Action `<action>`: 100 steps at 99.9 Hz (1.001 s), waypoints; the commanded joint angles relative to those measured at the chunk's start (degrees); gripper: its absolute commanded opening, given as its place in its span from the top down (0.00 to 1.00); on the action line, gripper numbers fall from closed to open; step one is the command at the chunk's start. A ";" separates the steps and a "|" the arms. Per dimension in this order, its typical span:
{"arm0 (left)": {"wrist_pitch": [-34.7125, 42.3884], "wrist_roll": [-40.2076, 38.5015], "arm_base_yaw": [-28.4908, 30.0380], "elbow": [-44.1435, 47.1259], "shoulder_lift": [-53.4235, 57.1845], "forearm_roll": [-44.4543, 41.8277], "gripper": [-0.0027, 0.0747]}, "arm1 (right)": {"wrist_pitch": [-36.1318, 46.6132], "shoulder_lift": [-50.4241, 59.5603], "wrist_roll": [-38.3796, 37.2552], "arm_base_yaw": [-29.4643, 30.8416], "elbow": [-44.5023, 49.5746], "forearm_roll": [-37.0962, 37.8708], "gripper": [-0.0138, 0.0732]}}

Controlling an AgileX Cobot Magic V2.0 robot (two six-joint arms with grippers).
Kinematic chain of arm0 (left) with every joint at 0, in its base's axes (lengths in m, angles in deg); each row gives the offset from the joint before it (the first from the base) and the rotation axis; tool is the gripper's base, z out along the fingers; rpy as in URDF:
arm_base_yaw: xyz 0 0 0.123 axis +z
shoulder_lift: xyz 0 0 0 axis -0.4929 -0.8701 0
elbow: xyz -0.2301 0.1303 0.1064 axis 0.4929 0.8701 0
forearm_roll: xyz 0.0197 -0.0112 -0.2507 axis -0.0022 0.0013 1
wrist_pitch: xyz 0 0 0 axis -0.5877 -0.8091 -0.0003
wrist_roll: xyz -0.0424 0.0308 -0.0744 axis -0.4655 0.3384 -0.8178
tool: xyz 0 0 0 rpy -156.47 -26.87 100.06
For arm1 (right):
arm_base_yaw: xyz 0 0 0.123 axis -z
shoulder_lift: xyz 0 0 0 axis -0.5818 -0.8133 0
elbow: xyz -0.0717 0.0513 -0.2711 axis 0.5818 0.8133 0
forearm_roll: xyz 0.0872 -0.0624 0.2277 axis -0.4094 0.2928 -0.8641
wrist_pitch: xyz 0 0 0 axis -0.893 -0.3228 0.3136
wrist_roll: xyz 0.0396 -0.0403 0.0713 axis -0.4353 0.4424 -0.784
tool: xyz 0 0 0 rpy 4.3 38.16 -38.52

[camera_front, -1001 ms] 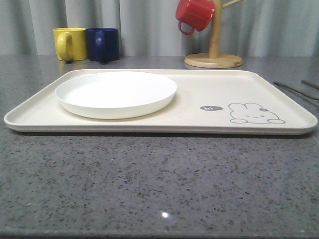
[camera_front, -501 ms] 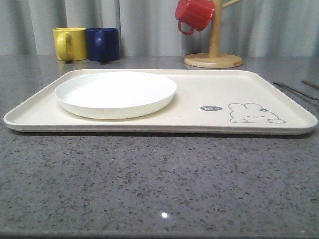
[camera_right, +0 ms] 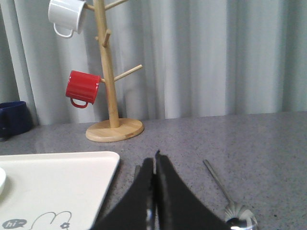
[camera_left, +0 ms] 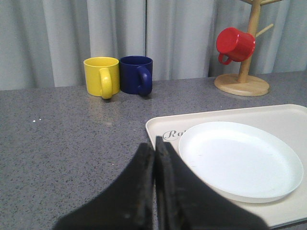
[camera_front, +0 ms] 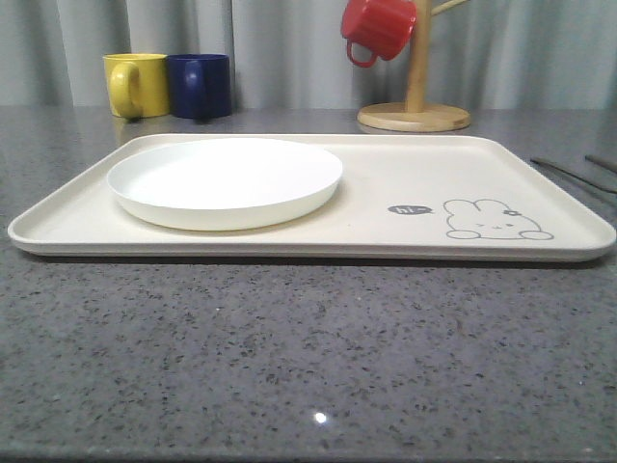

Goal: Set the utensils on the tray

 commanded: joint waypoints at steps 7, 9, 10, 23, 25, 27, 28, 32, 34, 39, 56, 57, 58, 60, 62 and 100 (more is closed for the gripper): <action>4.83 -0.19 -0.24 -1.60 -0.32 0.24 0.99 | -8.98 -8.66 0.44 0.34 -12.67 -0.17 0.92; 4.83 -0.19 -0.24 -1.60 -0.32 0.24 0.99 | -10.72 -10.19 0.44 0.34 -14.35 -0.17 0.92; 4.83 -0.19 -0.24 -1.60 -0.32 0.24 0.99 | -11.30 -10.71 0.44 0.34 -14.90 -0.17 0.92; 4.83 -0.19 -0.24 -1.60 -0.32 0.24 0.99 | -22.32 -21.52 0.44 0.34 -24.76 -0.17 0.92; 4.83 -0.19 -0.24 -1.60 -0.32 0.24 0.99 | -23.98 -23.27 0.44 0.34 -26.22 -0.17 0.92; 4.83 -0.19 -0.24 -1.60 -0.32 0.24 0.99 | -25.02 -24.47 0.44 0.34 -27.60 -0.17 0.92; 4.83 -0.19 -0.24 -1.60 -0.32 0.24 0.99 | -25.99 -25.69 0.44 0.34 -28.06 -0.17 0.92; 4.83 -0.19 -0.24 -1.60 -0.32 0.24 0.99 | -28.58 -29.18 0.44 0.34 -30.61 -0.17 0.92; 4.83 -0.19 -0.24 -1.60 -0.32 0.24 0.99 | -29.31 -30.35 0.44 0.34 -31.76 -0.17 0.92; 4.83 -0.19 -0.24 -1.60 -0.32 0.24 0.99 | -31.64 -34.67 0.44 0.34 -34.17 -0.17 0.92; 4.83 -0.19 -0.24 -1.60 -0.32 0.24 0.99 | -33.00 -44.75 0.44 0.34 -39.35 -0.17 0.92; 4.83 -0.19 -0.24 -1.60 -0.32 0.24 0.99 | -33.00 -45.05 0.44 0.34 -39.60 -0.17 0.92; 4.83 -0.19 -0.24 -1.60 -0.32 0.24 0.99 | -33.00 -45.62 0.44 0.34 -39.72 -0.17 0.92; 4.83 -0.19 -0.24 -1.60 -0.32 0.24 0.99 | -33.00 -46.37 0.44 0.34 -40.00 -0.17 0.92; 4.83 -0.19 -0.24 -1.60 -0.32 0.24 0.99 | -32.96 -46.88 0.44 0.34 -40.26 -0.17 0.92; 4.83 -0.19 -0.24 -1.60 -0.32 0.24 0.99 | -33.85 -52.82 0.44 0.34 -40.45 -2.28 0.38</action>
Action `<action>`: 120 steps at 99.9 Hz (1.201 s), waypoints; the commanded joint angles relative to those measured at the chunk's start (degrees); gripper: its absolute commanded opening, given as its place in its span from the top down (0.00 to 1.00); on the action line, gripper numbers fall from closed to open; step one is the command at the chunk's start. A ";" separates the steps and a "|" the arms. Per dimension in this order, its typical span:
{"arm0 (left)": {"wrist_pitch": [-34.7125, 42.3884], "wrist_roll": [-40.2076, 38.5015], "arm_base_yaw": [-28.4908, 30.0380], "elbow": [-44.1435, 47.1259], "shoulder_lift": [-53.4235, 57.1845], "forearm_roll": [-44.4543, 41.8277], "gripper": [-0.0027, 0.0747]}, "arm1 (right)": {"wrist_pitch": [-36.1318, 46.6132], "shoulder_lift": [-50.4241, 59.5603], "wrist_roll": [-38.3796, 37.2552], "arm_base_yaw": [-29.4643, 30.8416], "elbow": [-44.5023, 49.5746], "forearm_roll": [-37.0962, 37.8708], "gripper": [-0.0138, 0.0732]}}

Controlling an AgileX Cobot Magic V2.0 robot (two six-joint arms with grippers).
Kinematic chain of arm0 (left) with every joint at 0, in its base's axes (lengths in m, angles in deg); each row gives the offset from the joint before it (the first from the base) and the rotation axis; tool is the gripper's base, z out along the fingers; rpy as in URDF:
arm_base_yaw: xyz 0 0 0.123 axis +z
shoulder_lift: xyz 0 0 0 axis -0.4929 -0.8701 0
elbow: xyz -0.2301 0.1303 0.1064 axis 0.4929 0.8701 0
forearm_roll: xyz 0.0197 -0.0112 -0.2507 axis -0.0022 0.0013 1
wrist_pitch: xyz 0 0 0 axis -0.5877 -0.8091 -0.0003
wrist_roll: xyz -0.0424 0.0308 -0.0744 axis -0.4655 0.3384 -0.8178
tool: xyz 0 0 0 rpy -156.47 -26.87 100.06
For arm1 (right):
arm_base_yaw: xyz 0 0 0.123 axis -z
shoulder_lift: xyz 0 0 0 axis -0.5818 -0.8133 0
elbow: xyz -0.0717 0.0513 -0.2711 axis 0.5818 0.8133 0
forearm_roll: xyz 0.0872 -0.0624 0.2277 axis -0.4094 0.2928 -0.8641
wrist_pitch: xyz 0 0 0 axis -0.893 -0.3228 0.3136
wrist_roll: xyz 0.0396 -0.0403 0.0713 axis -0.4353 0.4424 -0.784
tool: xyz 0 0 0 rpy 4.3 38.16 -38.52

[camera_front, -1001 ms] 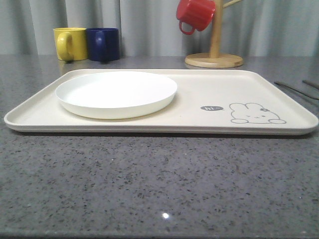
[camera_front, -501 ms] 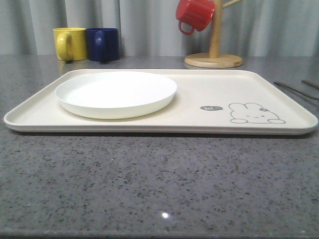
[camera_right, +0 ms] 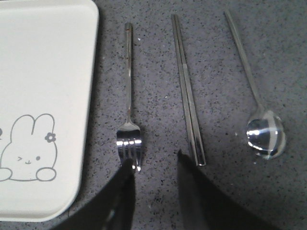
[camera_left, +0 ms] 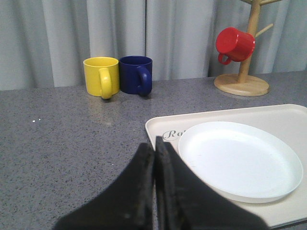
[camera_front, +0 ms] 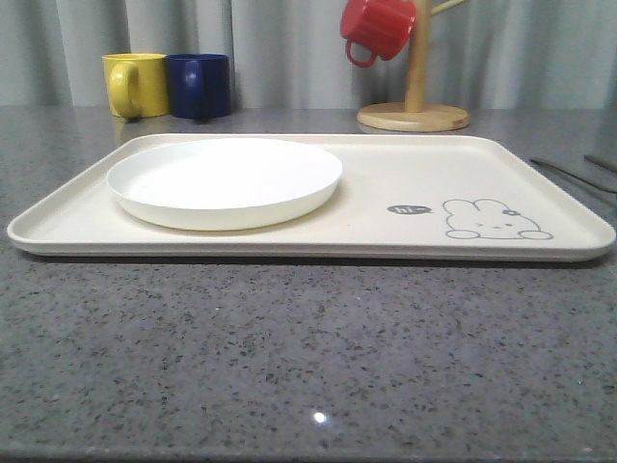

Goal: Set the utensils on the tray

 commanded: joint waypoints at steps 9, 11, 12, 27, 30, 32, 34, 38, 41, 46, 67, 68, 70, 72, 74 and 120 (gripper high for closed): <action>4.83 -0.19 -0.24 -1.60 -0.32 0.24 0.99 | 3.13 0.31 0.50 0.34 -2.22 -0.33 0.36; 4.83 -0.19 -0.24 -1.60 -0.32 0.24 0.99 | 3.30 0.22 0.56 0.24 -2.28 -0.33 0.36; 4.83 -0.19 -0.24 -1.60 -0.32 0.24 0.99 | 3.38 0.17 0.65 0.27 -2.29 -0.33 0.36; 4.83 -0.19 -0.24 -1.60 -0.32 0.24 0.99 | 3.01 -3.66 2.82 -0.96 -5.50 -0.37 0.36; 4.83 -0.19 -0.24 -1.60 -0.32 0.24 0.99 | 3.01 -4.88 3.25 -1.38 -6.39 -0.37 0.36; 4.83 -0.19 -0.24 -1.60 -0.32 0.24 0.99 | 3.01 -5.86 3.30 -1.76 -7.09 -0.37 0.36; 4.83 -0.19 -0.24 -1.60 -0.32 0.24 0.99 | 3.01 -6.91 3.29 -2.14 -7.55 -0.37 0.36; 4.83 -0.19 -0.24 -1.60 -0.32 0.24 0.99 | 3.01 -9.02 3.29 -2.82 -8.95 -0.37 0.36; 4.83 -0.19 -0.24 -1.60 -0.32 0.24 0.99 | 3.01 -10.50 3.29 -3.14 -9.84 -0.37 0.36; 4.83 -0.19 -0.24 -1.60 -0.32 0.24 0.99 | 3.01 -13.17 3.29 -3.31 -11.51 -0.37 0.36; 4.83 -0.19 -0.24 -1.60 -0.32 0.24 0.99 | 2.73 -23.08 3.29 -3.33 -16.39 -0.37 0.36; 4.83 -0.19 -0.24 -1.60 -0.32 0.24 0.99 | 2.79 -23.61 3.29 -3.33 -16.52 -0.37 0.36; 4.83 -0.19 -0.24 -1.60 -0.32 0.24 0.99 | 2.79 -24.36 3.29 -3.33 -16.87 -0.37 0.36; 4.83 -0.19 -0.24 -1.60 -0.32 0.24 0.99 | 2.79 -24.86 3.29 -3.33 -17.21 -0.37 0.36; 4.83 -0.19 -0.24 -1.60 -0.32 0.24 0.99 | 2.79 -25.54 3.29 -3.33 -17.53 -0.37 0.36; 4.83 -0.19 -0.24 -1.60 -0.32 0.24 0.99 | 4.39 -31.88 3.29 -4.42 -18.74 -0.37 0.36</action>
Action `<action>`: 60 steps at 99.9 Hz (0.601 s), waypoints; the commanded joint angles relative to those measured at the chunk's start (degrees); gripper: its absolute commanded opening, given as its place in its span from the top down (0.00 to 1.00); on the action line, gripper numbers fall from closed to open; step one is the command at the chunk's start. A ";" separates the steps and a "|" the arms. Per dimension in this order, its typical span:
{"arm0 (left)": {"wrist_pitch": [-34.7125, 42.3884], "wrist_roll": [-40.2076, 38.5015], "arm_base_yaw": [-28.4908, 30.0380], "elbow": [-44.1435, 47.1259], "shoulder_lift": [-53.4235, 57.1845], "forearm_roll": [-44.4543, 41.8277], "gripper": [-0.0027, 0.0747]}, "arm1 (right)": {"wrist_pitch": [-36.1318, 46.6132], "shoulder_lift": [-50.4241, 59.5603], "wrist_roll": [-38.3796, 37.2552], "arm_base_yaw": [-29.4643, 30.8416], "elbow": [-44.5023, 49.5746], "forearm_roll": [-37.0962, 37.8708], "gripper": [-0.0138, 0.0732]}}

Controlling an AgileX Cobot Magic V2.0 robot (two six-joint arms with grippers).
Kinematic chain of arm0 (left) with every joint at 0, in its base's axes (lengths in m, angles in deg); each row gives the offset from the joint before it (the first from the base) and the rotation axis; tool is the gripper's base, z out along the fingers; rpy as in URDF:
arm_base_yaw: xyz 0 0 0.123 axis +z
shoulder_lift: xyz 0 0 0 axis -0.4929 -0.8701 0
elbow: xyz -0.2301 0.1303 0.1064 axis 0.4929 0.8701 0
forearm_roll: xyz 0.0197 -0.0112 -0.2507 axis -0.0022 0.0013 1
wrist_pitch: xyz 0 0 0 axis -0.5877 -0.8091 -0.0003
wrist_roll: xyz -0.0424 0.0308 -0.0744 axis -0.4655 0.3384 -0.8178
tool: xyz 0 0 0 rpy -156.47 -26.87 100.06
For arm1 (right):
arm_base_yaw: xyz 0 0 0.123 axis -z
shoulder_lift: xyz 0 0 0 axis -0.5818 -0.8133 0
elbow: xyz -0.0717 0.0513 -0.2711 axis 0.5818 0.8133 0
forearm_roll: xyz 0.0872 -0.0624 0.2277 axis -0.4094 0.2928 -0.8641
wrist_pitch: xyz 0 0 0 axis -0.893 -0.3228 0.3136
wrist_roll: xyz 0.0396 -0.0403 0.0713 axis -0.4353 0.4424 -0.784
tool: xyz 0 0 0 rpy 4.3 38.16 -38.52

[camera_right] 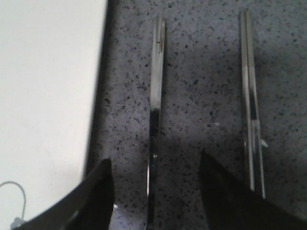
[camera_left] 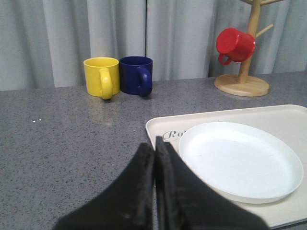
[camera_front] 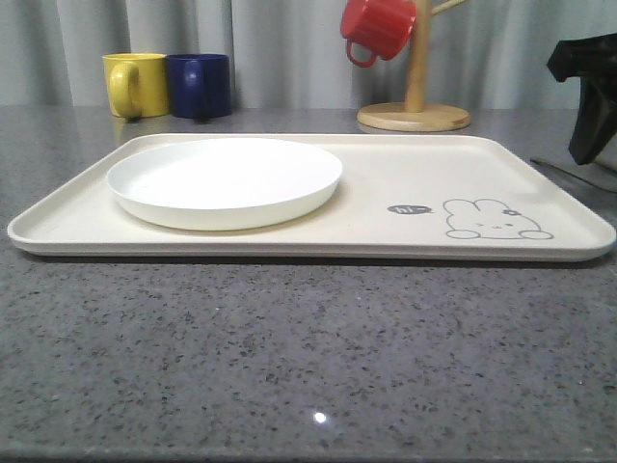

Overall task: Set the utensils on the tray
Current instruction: 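Reach the right gripper down and grasp the silver fork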

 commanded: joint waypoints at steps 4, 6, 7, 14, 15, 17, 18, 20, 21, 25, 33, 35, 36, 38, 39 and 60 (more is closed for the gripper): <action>4.74 -0.19 -0.24 -1.60 -0.32 0.24 0.99 | 3.11 0.72 0.48 0.00 -2.07 -0.02 0.36; 4.74 -0.19 -0.24 -1.60 -0.32 0.24 0.99 | 3.12 0.55 0.48 0.00 -2.07 -0.02 0.36; 4.74 -0.19 -0.24 -1.60 -0.32 0.24 0.99 | 3.12 0.34 0.48 0.00 -2.07 -0.02 0.36; 4.74 -0.19 -0.24 -1.60 -0.32 0.24 0.99 | 3.19 -0.51 0.48 0.00 -2.07 -0.02 0.36; 4.74 -0.19 -0.24 -1.60 -0.32 0.24 0.99 | 3.19 -0.59 0.48 0.00 -2.07 -0.02 0.36; 4.74 -0.19 -0.24 -1.60 -0.32 0.24 0.99 | 3.19 -0.90 0.48 0.00 -2.07 -0.02 0.36; 4.74 -0.19 -0.24 -1.60 -0.32 0.24 0.99 | 3.19 -1.10 0.48 0.00 -2.07 -0.02 0.36; 4.74 -0.19 -0.24 -1.60 -0.32 0.24 0.99 | 3.19 -1.31 0.48 0.00 -2.07 -0.02 0.36; 4.74 -0.19 -0.24 -1.60 -0.32 0.24 0.99 | 3.19 -1.51 0.48 0.00 -2.07 -0.02 0.36; 4.74 -0.19 -0.24 -1.60 -0.32 0.24 0.99 | 3.19 -2.05 0.48 0.00 -2.07 -0.02 0.36; 4.74 -0.19 -0.24 -1.60 -0.32 0.24 0.99 | 3.14 -2.71 0.48 0.00 -2.07 -0.02 0.36; 4.74 -0.19 -0.24 -1.60 -0.32 0.24 0.99 | 3.14 -2.82 0.48 0.00 -2.07 -0.02 0.37; 4.74 -0.19 -0.24 -1.60 -0.32 0.24 0.99 | 3.08 -2.88 0.48 0.00 -2.07 -0.02 0.37; 4.74 -0.19 -0.24 -1.60 -0.32 0.24 0.99 | 3.08 -2.87 0.48 0.00 -2.07 -0.02 0.37; 4.74 -0.19 -0.24 -1.60 -0.32 0.24 0.99 | 3.08 -2.87 0.48 0.00 -2.07 -0.02 0.37; 4.74 -0.19 -0.24 -1.60 -0.32 0.24 0.99 | 3.08 -2.87 0.48 0.00 -2.07 -0.04 0.63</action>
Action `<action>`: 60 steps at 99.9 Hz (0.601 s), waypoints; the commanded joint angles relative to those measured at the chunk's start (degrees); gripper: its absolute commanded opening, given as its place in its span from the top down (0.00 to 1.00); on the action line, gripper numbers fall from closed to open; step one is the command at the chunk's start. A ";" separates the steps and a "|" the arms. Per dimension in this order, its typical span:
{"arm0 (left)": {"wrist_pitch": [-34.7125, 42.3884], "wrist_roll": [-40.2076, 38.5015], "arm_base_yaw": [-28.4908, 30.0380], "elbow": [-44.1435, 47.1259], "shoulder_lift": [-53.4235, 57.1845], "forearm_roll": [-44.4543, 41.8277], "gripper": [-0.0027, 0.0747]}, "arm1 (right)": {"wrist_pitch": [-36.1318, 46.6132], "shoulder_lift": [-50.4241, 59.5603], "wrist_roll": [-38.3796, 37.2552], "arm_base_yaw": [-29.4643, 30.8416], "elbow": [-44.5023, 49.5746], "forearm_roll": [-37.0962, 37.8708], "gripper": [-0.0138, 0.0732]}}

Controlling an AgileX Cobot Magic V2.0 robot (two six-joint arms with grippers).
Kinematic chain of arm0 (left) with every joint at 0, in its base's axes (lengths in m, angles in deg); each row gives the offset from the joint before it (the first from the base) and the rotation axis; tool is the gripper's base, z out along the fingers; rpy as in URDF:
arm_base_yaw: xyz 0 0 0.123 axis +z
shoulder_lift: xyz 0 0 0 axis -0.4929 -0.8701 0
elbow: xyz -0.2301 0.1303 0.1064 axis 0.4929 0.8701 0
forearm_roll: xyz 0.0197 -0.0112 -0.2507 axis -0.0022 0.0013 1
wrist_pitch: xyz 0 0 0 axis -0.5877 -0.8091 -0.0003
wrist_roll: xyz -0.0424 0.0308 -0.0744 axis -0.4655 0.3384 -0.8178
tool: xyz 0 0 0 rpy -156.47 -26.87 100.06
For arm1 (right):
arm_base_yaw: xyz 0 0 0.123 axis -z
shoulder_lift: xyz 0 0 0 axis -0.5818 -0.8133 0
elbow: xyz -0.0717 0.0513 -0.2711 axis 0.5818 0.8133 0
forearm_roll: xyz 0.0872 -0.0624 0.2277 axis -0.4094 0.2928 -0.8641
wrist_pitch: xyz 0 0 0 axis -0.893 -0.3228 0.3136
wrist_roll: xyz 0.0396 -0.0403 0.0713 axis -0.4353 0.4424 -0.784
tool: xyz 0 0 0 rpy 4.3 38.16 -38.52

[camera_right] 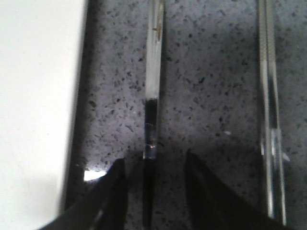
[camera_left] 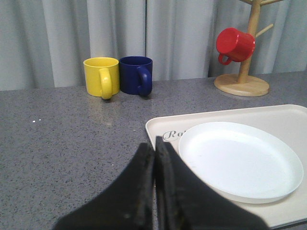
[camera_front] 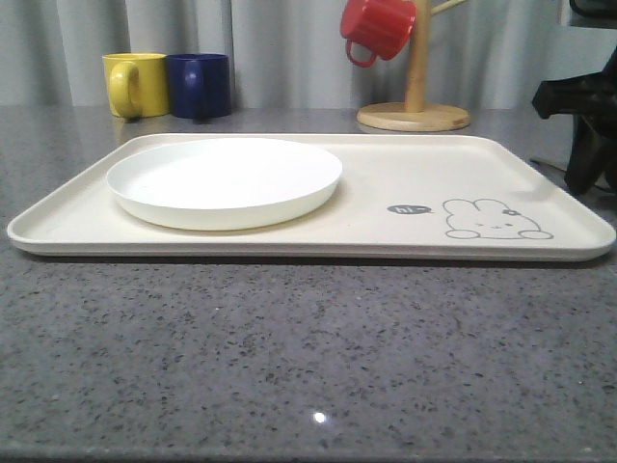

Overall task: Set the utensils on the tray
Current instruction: 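Reach the right gripper down and grasp the silver fork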

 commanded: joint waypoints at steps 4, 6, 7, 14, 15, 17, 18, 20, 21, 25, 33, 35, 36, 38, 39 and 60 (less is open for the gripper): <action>4.74 -0.19 -0.24 -1.60 -0.32 0.24 0.99 | 1.82 1.81 0.34 0.10 -1.69 -0.15 0.68; 4.74 -0.19 -0.24 -1.60 -0.32 0.24 0.99 | 1.82 1.81 0.34 0.10 -1.69 -0.32 0.71; 4.74 -0.19 -0.24 -1.60 -0.32 0.24 0.99 | 1.82 1.81 0.34 0.10 -1.69 -0.46 0.72; 4.74 -0.19 -0.24 -1.60 -0.32 0.24 0.99 | 1.82 1.81 0.34 0.10 -1.69 -1.02 0.79; 4.74 -0.19 -0.24 -1.60 -0.32 0.24 0.99 | 1.82 1.81 0.34 0.10 -1.69 -1.12 0.81; 4.74 -0.19 -0.24 -1.60 -0.32 0.24 0.99 | 1.76 1.81 0.34 0.10 -1.69 -1.18 0.82; 4.74 -0.19 -0.24 -1.60 -0.32 0.24 0.99 | 1.76 1.81 0.34 0.10 -1.69 -1.31 0.83; 4.74 -0.19 -0.24 -1.60 -0.32 0.24 0.99 | 1.76 1.81 0.34 0.10 -1.69 -1.50 0.83; 4.74 -0.19 -0.24 -1.60 -0.32 0.24 0.99 | 1.76 1.81 0.28 0.10 -1.69 -1.60 0.84; 4.74 -0.19 -0.24 -1.60 -0.32 0.24 0.99 | 1.76 1.81 0.28 0.10 -1.74 -2.20 0.84; 4.74 -0.19 -0.24 -1.60 -0.32 0.24 0.99 | 0.90 2.18 0.23 0.10 -2.26 -3.08 0.84; 4.74 -0.19 -0.24 -1.60 -0.32 0.24 0.99 | 0.37 2.36 0.23 0.10 -2.57 -3.24 0.84; 4.74 -0.19 -0.24 -1.60 -0.32 0.24 0.99 | 0.20 2.42 0.10 0.10 -2.71 -3.24 0.84; 4.74 -0.19 -0.24 -1.60 -0.32 0.24 0.99 | -0.35 2.64 -0.12 0.10 -3.07 -3.24 0.84; 4.74 -0.19 -0.24 -1.60 -0.32 0.24 0.99 | -0.49 2.74 -0.28 0.10 -3.36 -3.24 0.84; 4.74 -0.19 -0.24 -1.60 -0.32 0.24 0.99 | -4.95 6.91 -4.69 -1.20 -7.79 -3.24 0.84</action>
